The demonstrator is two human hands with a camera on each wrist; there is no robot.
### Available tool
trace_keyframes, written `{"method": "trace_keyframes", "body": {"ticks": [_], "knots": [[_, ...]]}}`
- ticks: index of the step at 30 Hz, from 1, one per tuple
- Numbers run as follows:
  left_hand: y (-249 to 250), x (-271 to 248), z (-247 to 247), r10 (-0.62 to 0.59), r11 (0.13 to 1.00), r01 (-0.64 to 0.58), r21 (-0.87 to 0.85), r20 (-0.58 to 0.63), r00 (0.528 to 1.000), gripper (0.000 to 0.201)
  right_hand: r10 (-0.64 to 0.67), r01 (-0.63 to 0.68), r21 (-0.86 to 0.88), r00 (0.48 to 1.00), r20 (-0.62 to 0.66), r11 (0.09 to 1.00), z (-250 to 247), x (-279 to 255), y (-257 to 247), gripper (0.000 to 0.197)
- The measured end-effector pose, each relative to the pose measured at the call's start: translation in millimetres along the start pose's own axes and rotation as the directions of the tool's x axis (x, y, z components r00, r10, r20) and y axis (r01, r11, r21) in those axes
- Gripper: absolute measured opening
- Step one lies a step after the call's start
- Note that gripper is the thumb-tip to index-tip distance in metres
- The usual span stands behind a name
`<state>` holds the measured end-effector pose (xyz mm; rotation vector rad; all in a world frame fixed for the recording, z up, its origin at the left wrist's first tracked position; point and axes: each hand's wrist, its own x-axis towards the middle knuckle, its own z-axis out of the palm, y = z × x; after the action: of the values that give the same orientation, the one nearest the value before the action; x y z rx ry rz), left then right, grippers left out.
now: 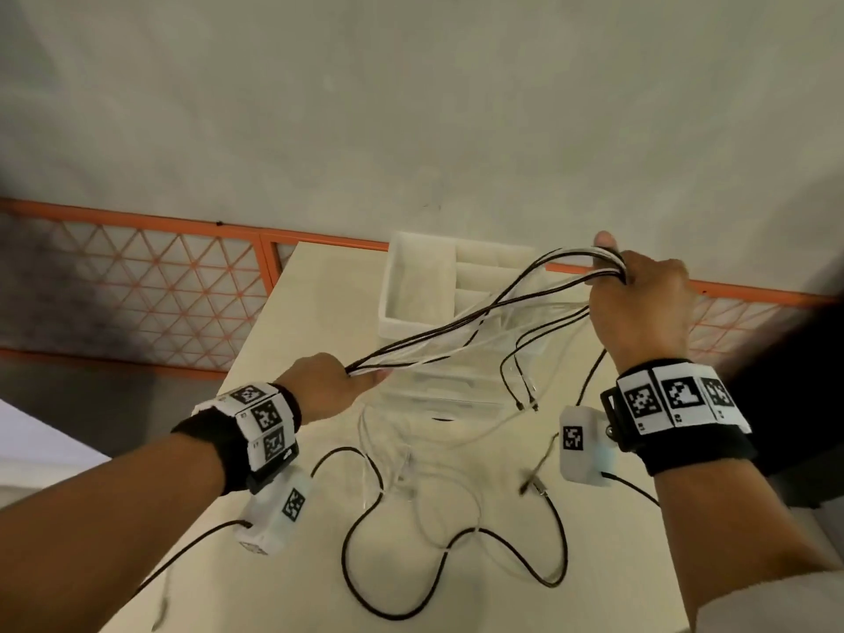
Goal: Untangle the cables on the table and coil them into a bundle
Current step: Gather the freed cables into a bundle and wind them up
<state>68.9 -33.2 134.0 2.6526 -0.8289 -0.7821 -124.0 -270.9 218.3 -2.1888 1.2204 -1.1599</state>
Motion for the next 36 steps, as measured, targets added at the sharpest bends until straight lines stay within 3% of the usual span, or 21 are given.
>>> {"method": "trace_keyframes", "body": {"ticks": [4, 7, 9, 11, 14, 16, 17, 19, 21, 24, 27, 32, 36], "knots": [[-1.4, 2.5, -15.1, -0.018, 0.95, -0.033, -0.31, -0.163, 0.986, 0.057, 0.197, -0.16, -0.195, 0.963, 0.185, 0.968, -2.5, -2.5, 1.7, 0.076], [-1.8, 5.2, -23.7, -0.04, 0.862, -0.09, -0.498, -0.245, 0.969, 0.04, 0.283, -0.212, -0.274, 0.925, 0.255, 0.938, 3.5, -6.2, 19.5, 0.065], [-1.8, 6.0, -23.4, -0.016, 0.87, -0.097, -0.484, -0.224, 0.975, 0.028, 0.315, -0.281, -0.162, 0.914, 0.256, 0.946, 6.3, -7.7, 24.6, 0.056], [-2.4, 7.0, -17.4, -0.019, 0.892, -0.059, -0.448, -0.169, 0.985, 0.035, 0.342, -0.363, 0.055, 0.912, 0.227, 0.93, 1.9, -6.5, 15.3, 0.041], [-0.1, 7.5, -3.5, -0.004, 0.923, -0.026, -0.384, -0.075, 0.997, 0.033, 0.212, -0.225, 0.278, 0.974, 0.077, 0.934, -6.0, 0.1, -1.2, 0.022], [4.4, 6.6, 5.0, 0.046, 0.928, -0.05, -0.369, -0.02, 0.999, 0.013, 0.113, -0.086, 0.378, 0.992, -0.048, 0.922, -11.3, 2.2, -12.5, 0.036], [5.6, 6.2, 9.2, 0.072, 0.924, -0.068, -0.377, -0.002, 0.997, 0.017, 0.081, -0.034, 0.415, 0.992, -0.097, 0.909, -12.7, 2.6, -16.3, 0.042], [9.8, 4.1, 18.1, 0.123, 0.92, -0.096, -0.381, 0.046, 0.991, 0.027, 0.044, 0.038, 0.475, 0.986, -0.16, 0.879, -12.6, 1.0, -21.3, 0.034], [14.4, -2.4, 29.0, 0.171, 0.925, -0.117, -0.362, 0.12, 0.978, 0.009, 0.009, 0.076, 0.504, 0.986, -0.165, 0.86, -11.7, -4.7, -27.9, 0.024], [18.8, -5.9, 54.7, 0.275, 0.94, -0.201, -0.275, 0.266, 0.924, 0.064, -0.008, 0.078, 0.567, 0.992, -0.125, 0.82, -9.2, -12.6, -37.9, 0.028], [28.7, -1.0, 85.5, 0.336, 0.934, -0.275, -0.229, 0.296, 0.894, 0.078, -0.014, 0.053, 0.606, 0.998, -0.068, 0.793, -6.8, -15.0, -46.0, 0.043], [53.0, 0.9, 104.1, 0.322, 0.938, -0.286, -0.195, 0.186, 0.928, 0.068, -0.003, 0.028, 0.609, 0.999, -0.043, 0.793, -9.0, -20.2, -53.3, 0.043], [55.5, 7.4, 105.5, 0.243, 0.97, -0.242, -0.029, 0.22, 0.945, 0.043, -0.046, 0.091, 0.555, 0.994, -0.095, 0.827, -12.1, -26.8, -48.1, 0.035]]}}
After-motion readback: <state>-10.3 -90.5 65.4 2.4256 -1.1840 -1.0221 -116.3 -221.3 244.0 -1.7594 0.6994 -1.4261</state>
